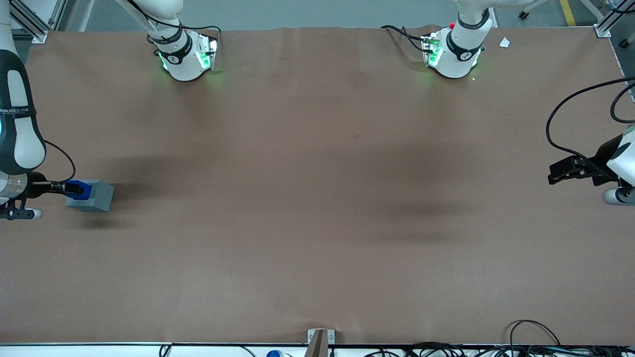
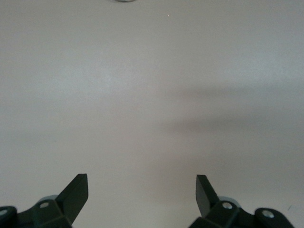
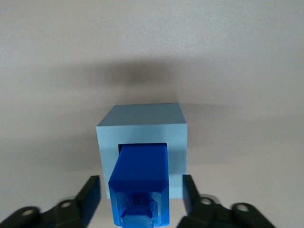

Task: Insert blue part into gray base with right arm
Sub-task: 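Open the right gripper and raise it away from the base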

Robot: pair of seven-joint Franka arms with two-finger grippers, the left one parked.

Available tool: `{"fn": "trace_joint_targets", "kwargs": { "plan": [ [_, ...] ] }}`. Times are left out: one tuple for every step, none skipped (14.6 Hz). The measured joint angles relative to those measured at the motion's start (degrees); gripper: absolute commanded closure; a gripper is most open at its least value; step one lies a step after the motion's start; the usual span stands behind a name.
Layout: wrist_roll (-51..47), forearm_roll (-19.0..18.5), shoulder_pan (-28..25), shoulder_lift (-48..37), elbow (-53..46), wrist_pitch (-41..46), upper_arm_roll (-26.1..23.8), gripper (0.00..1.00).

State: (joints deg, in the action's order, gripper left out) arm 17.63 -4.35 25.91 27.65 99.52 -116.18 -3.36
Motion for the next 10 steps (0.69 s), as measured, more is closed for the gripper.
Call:
{"fn": "trace_joint_targets", "kwargs": {
  "plan": [
    [-0.05, 0.05, 0.00, 0.00, -0.14, 0.67, -0.04, 0.00],
    [-0.06, 0.08, -0.04, -0.10, -0.41, 1.97, -0.17, 0.00],
    [-0.09, 0.14, -0.15, -0.46, -0.99, 3.52, -0.40, 0.00],
    [-0.15, 0.62, -0.33, -1.25, -1.65, 5.20, -0.70, 0.00],
    [-0.22, 1.47, -0.73, -2.65, -2.22, 7.01, -0.93, 0.00],
    [-0.52, 2.04, -1.27, -4.51, -2.65, 8.73, -1.01, 0.00],
    [-1.21, 2.20, -1.87, -6.76, -3.05, 10.73, -1.06, 0.00],
    [-1.93, 2.25, -2.63, -9.57, -3.42, 13.15, -1.13, 0.00],
    [-2.53, 2.30, -3.40, -12.62, -3.71, 15.70, -1.16, 0.00],
    [-2.88, 2.37, -4.04, -15.61, -3.82, 18.08, -1.24, 0.00]
  ]
}}
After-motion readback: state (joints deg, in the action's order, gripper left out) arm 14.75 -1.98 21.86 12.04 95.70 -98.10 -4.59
